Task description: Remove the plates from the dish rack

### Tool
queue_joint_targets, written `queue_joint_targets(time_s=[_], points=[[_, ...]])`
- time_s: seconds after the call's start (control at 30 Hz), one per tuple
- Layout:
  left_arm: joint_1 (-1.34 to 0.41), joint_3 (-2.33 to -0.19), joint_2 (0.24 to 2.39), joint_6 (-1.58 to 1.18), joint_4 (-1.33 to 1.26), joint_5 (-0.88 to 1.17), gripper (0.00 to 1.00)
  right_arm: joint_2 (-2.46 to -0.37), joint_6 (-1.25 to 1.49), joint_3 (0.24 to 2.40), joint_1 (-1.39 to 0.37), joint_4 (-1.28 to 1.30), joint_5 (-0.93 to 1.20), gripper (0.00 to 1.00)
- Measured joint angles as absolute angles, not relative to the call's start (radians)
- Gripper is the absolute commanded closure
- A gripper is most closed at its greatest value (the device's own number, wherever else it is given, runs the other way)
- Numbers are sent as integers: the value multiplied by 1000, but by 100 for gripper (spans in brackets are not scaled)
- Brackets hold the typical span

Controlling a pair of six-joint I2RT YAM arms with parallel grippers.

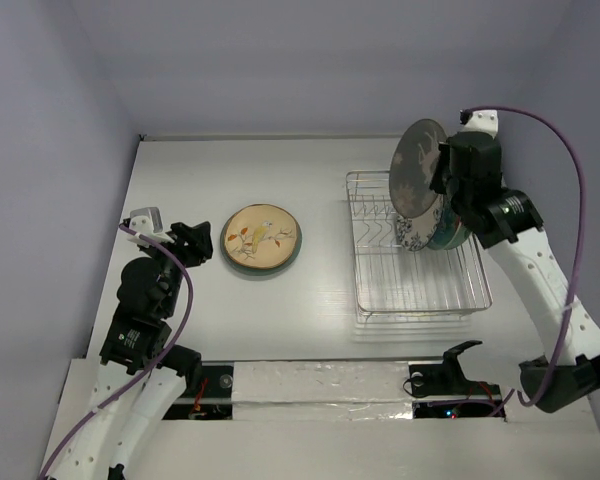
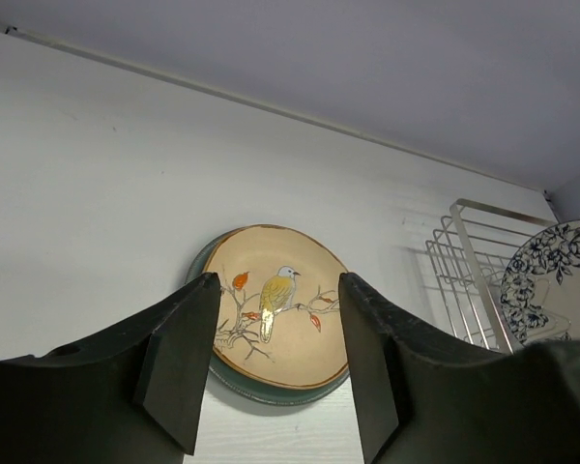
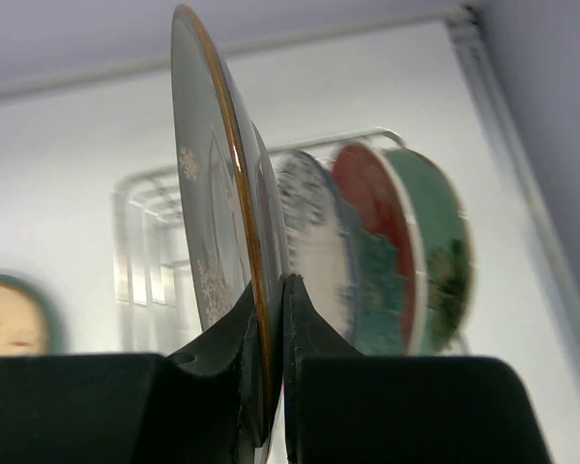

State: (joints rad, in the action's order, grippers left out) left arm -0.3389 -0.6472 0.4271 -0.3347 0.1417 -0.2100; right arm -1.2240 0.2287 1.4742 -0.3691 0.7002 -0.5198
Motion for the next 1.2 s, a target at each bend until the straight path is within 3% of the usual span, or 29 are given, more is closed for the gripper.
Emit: queue_joint_targets(time_s=[0.2,0.57,0.87,1.2], points=[[-339,-647,427,-336,142,-210,46,-1171,367,1332,-503,484,-371,100],[-339,-647,428,-336,143,-210,45,-1605,698,1252,-716,64,-51,100],[-339,-647,428,-336,147,-210,45,-1808,875,1248,-740,-145,27,100],[-339,-647,428,-336,148,-210,45,-1887,975,1193,-740,-271,48,100]])
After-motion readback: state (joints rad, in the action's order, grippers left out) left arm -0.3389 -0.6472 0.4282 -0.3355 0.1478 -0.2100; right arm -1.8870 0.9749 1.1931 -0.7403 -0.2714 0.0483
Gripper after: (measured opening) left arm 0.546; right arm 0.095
